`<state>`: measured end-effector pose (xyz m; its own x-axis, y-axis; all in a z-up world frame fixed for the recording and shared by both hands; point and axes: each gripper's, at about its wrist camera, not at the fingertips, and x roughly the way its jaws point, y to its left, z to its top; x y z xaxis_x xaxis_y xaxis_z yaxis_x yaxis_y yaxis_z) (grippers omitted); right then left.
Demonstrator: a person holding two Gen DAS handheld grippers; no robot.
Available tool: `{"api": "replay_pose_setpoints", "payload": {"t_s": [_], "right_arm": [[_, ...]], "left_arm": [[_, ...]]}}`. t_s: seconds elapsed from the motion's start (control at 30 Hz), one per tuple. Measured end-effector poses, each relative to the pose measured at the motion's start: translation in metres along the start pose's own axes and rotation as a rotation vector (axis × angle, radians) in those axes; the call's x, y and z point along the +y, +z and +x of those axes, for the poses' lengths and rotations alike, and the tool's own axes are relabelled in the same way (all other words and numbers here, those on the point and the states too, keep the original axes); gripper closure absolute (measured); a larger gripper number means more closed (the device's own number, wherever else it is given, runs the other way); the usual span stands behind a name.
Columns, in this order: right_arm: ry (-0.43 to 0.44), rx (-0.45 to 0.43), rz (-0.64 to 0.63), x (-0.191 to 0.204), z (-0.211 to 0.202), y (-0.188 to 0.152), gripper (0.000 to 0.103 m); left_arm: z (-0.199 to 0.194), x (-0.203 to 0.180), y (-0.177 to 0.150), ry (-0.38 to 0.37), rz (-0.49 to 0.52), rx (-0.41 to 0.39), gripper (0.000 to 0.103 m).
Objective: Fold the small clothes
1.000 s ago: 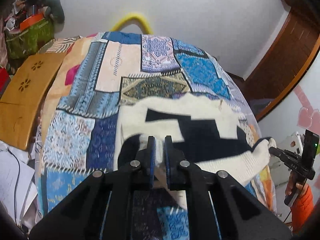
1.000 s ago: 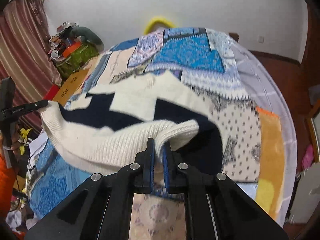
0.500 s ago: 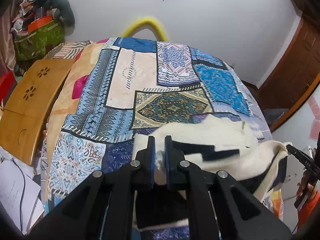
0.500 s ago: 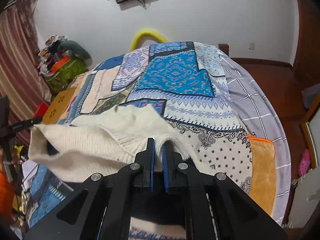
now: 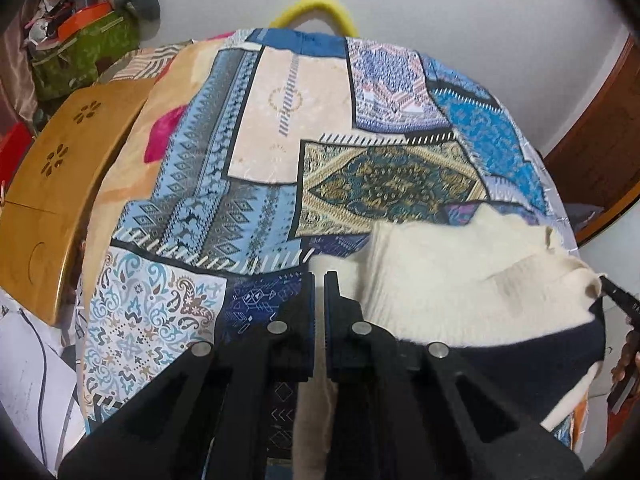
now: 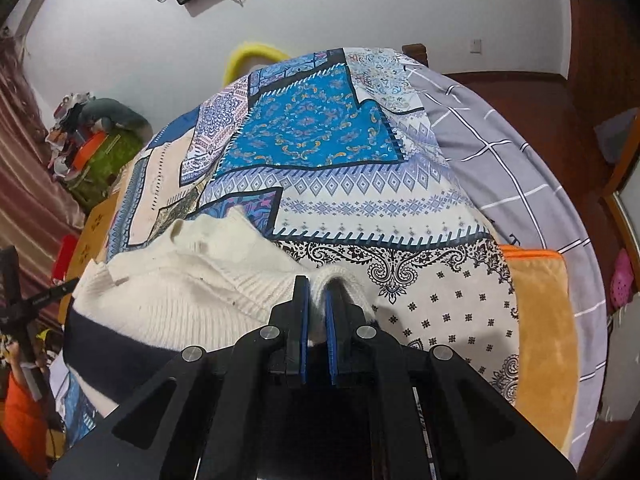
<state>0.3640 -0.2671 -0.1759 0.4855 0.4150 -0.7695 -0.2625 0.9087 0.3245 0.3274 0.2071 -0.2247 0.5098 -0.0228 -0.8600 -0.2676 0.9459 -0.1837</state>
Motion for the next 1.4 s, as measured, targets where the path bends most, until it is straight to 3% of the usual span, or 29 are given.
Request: {"api": "replay_pose_setpoints", "payload": {"t_s": [0.17,0.3,0.43,0.47,0.5,0.57,0.67,0.77,1.07,1.13,1.2,1.3,1.4], "right_arm": [[-0.004,-0.047,0.036,-0.007,-0.010,0.006,0.095],[-0.111,-0.119,0.034,-0.012,-0.024,0.011,0.094],[-0.077,-0.054,0.002,-0.013,-0.026,0.010,0.093],[-0.076,-0.038,-0.023,-0.010,-0.025,0.007,0.086],[-0.074,-0.023,-0.048,-0.007,-0.022,0.004,0.071],[-0.075,-0.001,-0.082,-0.004,-0.017,-0.003,0.050],[-0.081,0.005,-0.102,-0.002,-0.009,-0.010,0.049],[-0.071,0.036,-0.061,-0.011,0.005,-0.010,0.049],[-0.027,0.117,0.032,-0.028,0.050,-0.011,0.049],[-0.008,0.128,0.043,-0.028,0.057,-0.011,0.055],[0.010,0.120,0.047,-0.026,0.057,-0.011,0.072],[0.029,0.111,0.036,-0.020,0.056,-0.010,0.085],[-0.010,0.087,-0.025,-0.010,0.051,-0.010,0.095]], "left_arm": [[0.004,0.001,-0.002,-0.001,-0.010,0.010,0.101],[-0.002,0.001,0.000,-0.001,-0.011,0.005,0.099],[-0.010,0.001,0.001,-0.006,-0.009,0.004,0.090],[-0.011,0.001,0.001,-0.007,-0.010,0.003,0.084],[-0.013,0.001,0.001,-0.010,-0.013,0.001,0.081],[-0.016,0.000,0.001,-0.018,-0.019,-0.006,0.070],[-0.021,-0.003,0.001,-0.031,-0.016,-0.022,0.070],[-0.023,-0.007,0.002,-0.040,-0.007,-0.026,0.065],[-0.003,-0.025,0.002,-0.060,0.052,0.012,0.065],[0.003,-0.031,0.002,-0.050,0.067,0.017,0.065],[0.009,-0.036,0.003,-0.046,0.084,0.016,0.065],[0.018,-0.044,0.004,-0.053,0.096,0.028,0.066],[0.022,-0.051,0.005,-0.035,0.120,0.027,0.088]]}}
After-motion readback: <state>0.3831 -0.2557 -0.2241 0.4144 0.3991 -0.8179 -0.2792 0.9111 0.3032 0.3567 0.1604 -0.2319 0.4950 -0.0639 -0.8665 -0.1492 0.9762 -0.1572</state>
